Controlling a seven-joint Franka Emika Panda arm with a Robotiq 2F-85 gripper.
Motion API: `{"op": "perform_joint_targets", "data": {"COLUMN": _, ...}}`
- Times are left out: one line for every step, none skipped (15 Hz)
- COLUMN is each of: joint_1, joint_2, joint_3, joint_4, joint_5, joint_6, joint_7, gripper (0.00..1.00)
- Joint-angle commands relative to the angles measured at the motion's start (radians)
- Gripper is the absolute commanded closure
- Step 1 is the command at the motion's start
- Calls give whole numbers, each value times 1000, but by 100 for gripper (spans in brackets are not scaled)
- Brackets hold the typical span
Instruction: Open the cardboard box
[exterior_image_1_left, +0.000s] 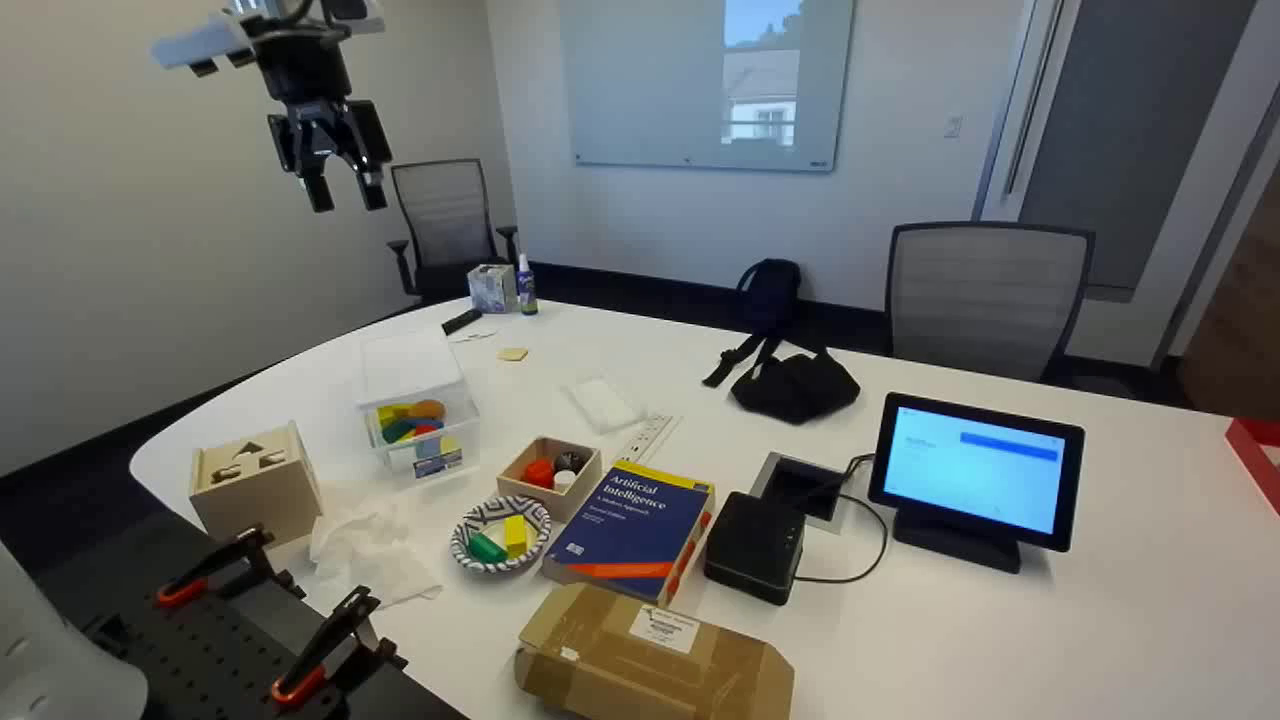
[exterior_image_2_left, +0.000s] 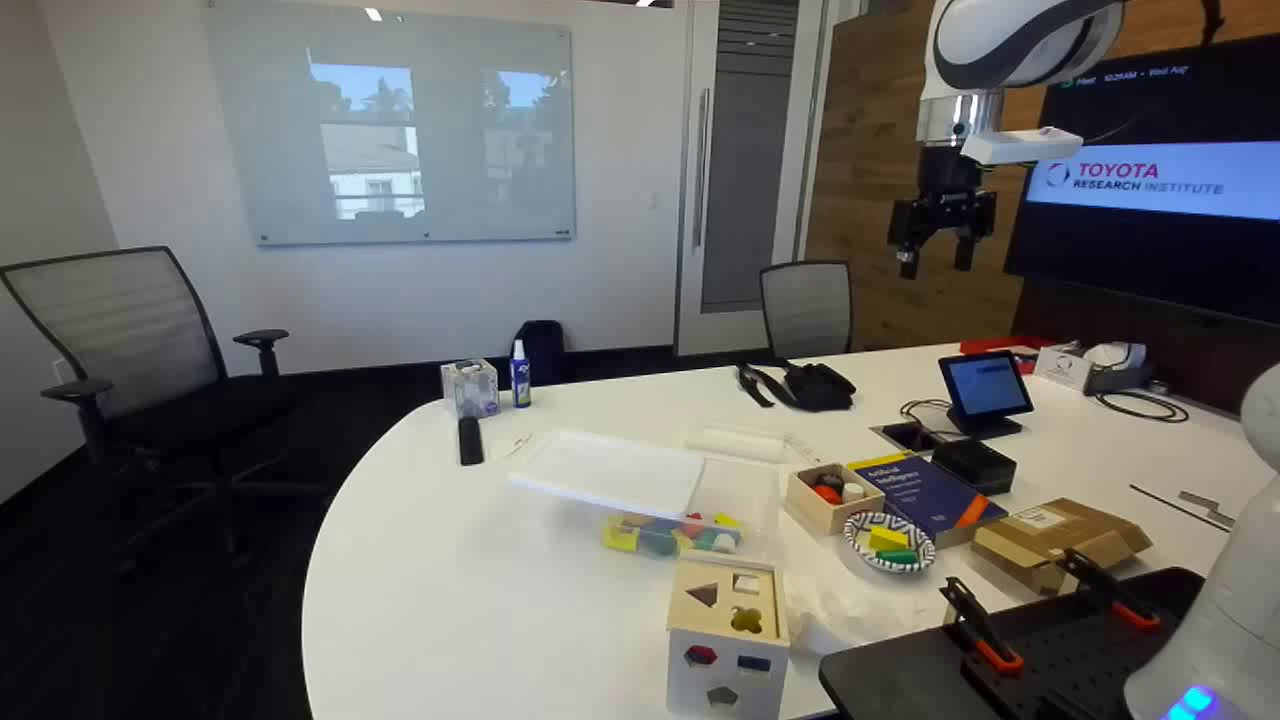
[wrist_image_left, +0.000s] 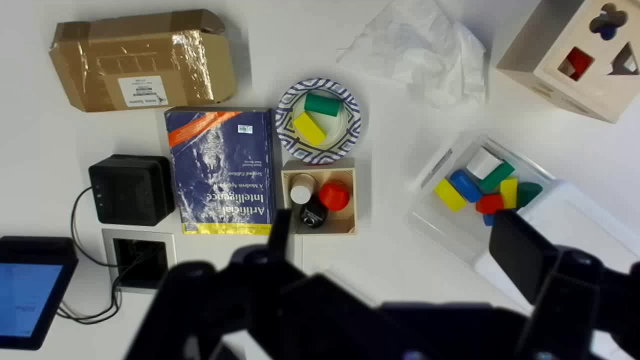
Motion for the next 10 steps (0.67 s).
{"op": "perform_joint_targets", "data": {"joint_1": 10, "joint_2": 1, "joint_3": -8, "joint_4": 2, "joint_5": -4, "joint_6": -3, "joint_7": 4, "gripper": 0}}
{"op": "perform_joint_targets", "data": {"joint_1": 10, "joint_2": 1, "joint_3": -8, "joint_4": 2, "joint_5": -4, "joint_6": -3, "joint_7": 4, "gripper": 0}}
{"op": "perform_joint_targets", "data": {"joint_1": 10, "joint_2": 1, "joint_3": -8, "joint_4": 2, "joint_5": -4, "joint_6": -3, "joint_7": 4, "gripper": 0}}
{"op": "perform_joint_targets", "data": {"joint_1": 10, "joint_2": 1, "joint_3": -8, "joint_4": 2, "joint_5": -4, "joint_6": -3, "joint_7": 4, "gripper": 0}}
{"op": "perform_joint_targets", "data": {"joint_1": 6, "joint_2": 10, "joint_3": -15, "joint_4": 8, "joint_5": -5, "joint_6": -13, "joint_7": -6, "gripper": 0}}
{"op": "perform_joint_targets", "data": {"joint_1": 6, "joint_2": 8, "joint_3": -33, "joint_4": 1, "joint_5": 7, "joint_6": -3, "joint_7": -30, "gripper": 0}}
{"op": "perform_joint_targets", "data": {"joint_1": 0, "joint_2": -1, "joint_3": -65, "joint_4": -18, "joint_5": 19, "joint_6": 17, "joint_7": -66, "gripper": 0}}
{"op": "perform_joint_targets", "data": {"joint_1": -5, "joint_2": -10, "joint_3": -104, "joint_4": -39, "joint_5": 39, "joint_6": 37, "joint_7": -110, "gripper": 0}}
{"op": "perform_joint_targets", "data": {"joint_1": -15, "joint_2": -20, "joint_3": -153, "joint_4": -68, "joint_5": 61, "joint_6": 60, "joint_7": -164, "gripper": 0}}
{"op": "perform_joint_targets", "data": {"joint_1": -26, "joint_2": -27, "joint_3": -196, "joint_4": -89, "joint_5": 79, "joint_6": 80, "joint_7": -209, "gripper": 0}}
